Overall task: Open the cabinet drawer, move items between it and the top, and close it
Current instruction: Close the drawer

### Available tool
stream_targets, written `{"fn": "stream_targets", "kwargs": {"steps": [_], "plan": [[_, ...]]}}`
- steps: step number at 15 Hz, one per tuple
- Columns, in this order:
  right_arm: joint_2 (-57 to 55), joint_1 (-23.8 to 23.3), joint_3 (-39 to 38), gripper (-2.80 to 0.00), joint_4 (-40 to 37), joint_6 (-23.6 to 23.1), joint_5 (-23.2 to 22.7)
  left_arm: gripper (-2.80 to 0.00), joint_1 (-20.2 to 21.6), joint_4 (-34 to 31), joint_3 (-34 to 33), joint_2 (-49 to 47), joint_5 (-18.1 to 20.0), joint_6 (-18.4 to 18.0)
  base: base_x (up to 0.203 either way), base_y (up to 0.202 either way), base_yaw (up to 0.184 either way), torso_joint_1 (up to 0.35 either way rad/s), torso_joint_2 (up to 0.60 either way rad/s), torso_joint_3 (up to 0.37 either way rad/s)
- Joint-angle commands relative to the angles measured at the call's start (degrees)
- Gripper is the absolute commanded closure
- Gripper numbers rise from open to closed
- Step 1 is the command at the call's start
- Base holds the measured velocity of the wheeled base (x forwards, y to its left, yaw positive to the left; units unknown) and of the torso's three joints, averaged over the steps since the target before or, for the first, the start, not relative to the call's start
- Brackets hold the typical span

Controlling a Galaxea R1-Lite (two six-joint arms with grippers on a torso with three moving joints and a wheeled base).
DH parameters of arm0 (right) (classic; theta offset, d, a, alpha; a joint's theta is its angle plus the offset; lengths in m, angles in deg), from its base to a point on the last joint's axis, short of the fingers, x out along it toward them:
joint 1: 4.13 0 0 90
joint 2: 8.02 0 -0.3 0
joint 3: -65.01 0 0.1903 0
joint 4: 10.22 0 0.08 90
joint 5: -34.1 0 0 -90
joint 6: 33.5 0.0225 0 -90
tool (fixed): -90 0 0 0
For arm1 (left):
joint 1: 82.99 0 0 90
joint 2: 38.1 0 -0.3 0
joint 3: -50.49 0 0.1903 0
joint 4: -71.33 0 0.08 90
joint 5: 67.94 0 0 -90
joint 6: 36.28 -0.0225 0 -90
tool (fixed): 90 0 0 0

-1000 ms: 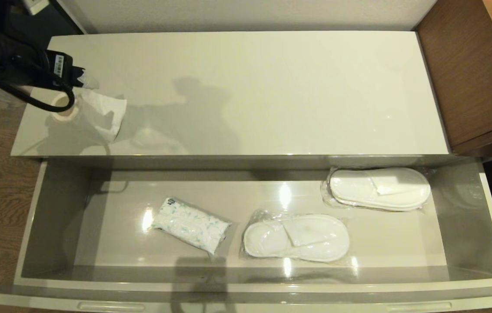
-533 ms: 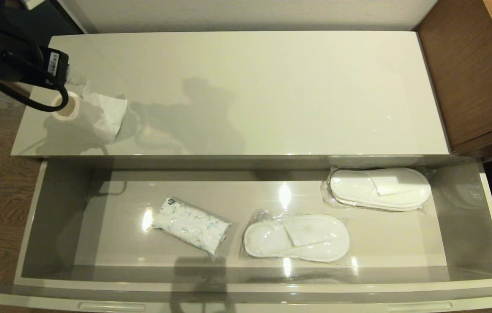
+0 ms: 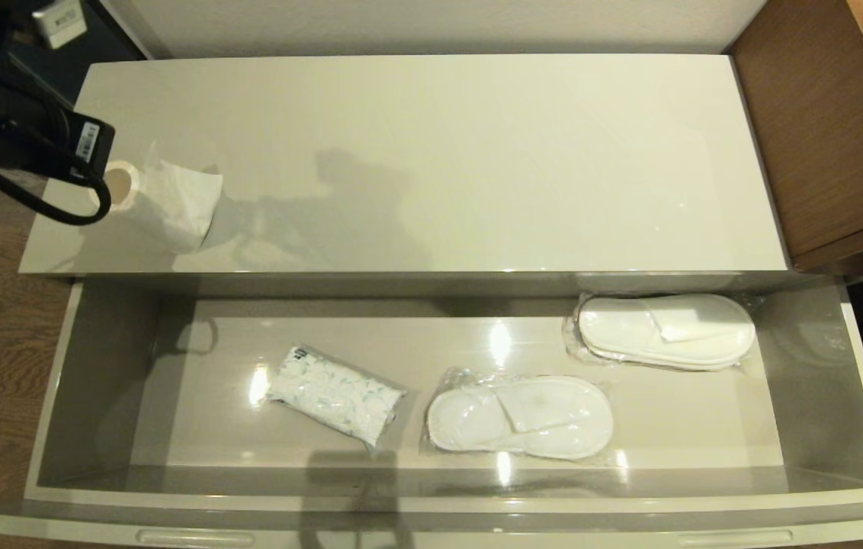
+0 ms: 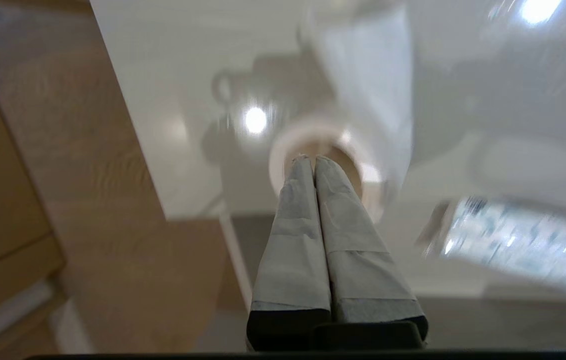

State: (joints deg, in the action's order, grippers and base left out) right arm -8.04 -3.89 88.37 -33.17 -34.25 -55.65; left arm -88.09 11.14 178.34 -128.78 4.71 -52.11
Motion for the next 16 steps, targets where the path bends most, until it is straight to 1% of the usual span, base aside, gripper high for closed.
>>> {"fn": "stream_targets", "kwargs": {"steps": [1, 2, 3, 5, 7, 8, 10, 11, 12, 13, 14, 16], "plan": [[0.1, 0.0, 0.0, 0.0, 0.0, 0.0, 0.0, 0.0, 0.1, -1.6, -4.2, 2.7, -1.8, -0.2, 0.0, 0.0, 0.0, 0.0, 0.0, 0.0], [0.1, 0.0, 0.0, 0.0, 0.0, 0.0, 0.0, 0.0, 0.1, -4.4, -6.4, 4.8, -2.1, 0.3, 0.0, 0.0, 0.0, 0.0, 0.0, 0.0], [0.0, 0.0, 0.0, 0.0, 0.0, 0.0, 0.0, 0.0, 0.1, -7.5, -7.4, 6.4, -2.3, 1.6, 0.0, 0.0, 0.0, 0.0, 0.0, 0.0], [0.1, 0.0, -0.1, 0.0, 0.0, 0.0, 0.0, 0.0, 0.0, -9.8, -7.5, 7.8, -2.4, 4.6, 0.0, 0.0, 0.0, 0.0, 0.0, 0.0], [0.1, 0.0, -0.1, 0.0, 0.0, 0.0, 0.0, 0.0, -0.1, -10.0, -7.8, 8.1, -2.4, 5.0, 0.0, 0.0, 0.0, 0.0, 0.0, 0.0], [0.1, 0.0, 0.0, 0.0, 0.0, 0.0, 0.0, 0.0, -0.7, -10.3, -9.3, 9.6, -2.4, 5.9, 0.0, 0.0, 0.0, 0.0, 0.0, 0.0], [0.1, 0.0, -0.1, 0.0, 0.0, 0.0, 0.0, 0.0, -1.2, -10.6, -10.0, 10.2, -2.3, 6.8, 0.0, 0.0, 0.0, 0.0, 0.0, 0.0], [0.0, 0.0, 0.0, 0.0, 0.0, 0.0, 0.0, 0.0, -1.8, -10.9, -12.1, 11.2, -2.3, 8.7, 0.0, 0.0, 0.0, 0.0, 0.0, 0.0], [0.1, 0.0, 0.0, 0.0, 0.0, 0.0, 0.0, 0.0, -2.4, -11.3, -15.5, 12.3, -2.3, 12.5, 0.0, 0.0, 0.0, 0.0, 0.0, 0.0], [0.1, 0.0, 0.0, 0.0, 0.0, 0.0, 0.0, 0.0, -2.7, -11.6, -16.8, 13.3, -2.4, 17.2, 0.0, 0.0, 0.0, 0.0, 0.0, 0.0], [0.1, 0.0, -0.1, 0.0, 0.0, 0.0, 0.0, 0.0, -2.8, -11.7, -17.0, 14.8, -2.3, 20.3, 0.0, 0.0, 0.0, 0.0, 0.0, 0.0], [0.1, 0.0, -0.1, 0.0, 0.0, 0.0, 0.0, 0.0, -2.9, -11.8, -18.9, 18.4, -2.2, 23.1, 0.0, 0.0, 0.0, 0.0, 0.0, 0.0]]}}
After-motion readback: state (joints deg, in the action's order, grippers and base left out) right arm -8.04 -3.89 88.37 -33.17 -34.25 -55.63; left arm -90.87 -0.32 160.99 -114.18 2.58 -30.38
